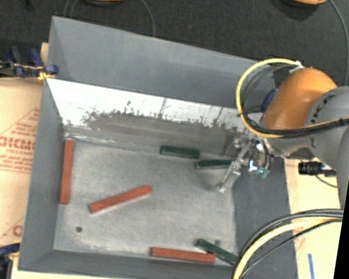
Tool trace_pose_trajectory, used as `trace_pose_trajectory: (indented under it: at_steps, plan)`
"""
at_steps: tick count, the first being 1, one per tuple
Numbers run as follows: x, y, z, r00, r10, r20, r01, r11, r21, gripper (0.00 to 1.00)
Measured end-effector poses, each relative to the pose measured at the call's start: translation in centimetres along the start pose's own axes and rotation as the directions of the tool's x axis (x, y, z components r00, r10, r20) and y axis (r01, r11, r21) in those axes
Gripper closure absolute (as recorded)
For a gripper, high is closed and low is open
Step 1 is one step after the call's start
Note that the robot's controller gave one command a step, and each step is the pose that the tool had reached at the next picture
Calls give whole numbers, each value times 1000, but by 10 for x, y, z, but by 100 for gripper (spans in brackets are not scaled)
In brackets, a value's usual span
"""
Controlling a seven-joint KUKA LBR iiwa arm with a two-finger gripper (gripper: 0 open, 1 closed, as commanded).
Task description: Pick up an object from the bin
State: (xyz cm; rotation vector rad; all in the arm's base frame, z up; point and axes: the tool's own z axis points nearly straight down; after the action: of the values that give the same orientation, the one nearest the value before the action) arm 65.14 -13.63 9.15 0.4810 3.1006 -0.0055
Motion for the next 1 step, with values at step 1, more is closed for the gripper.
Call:
trace_pose_trajectory:
  at_steps: [1]
  plan:
    - [1, 13, -4, 1000, -22, 2, 22, 1000, -2, 0]
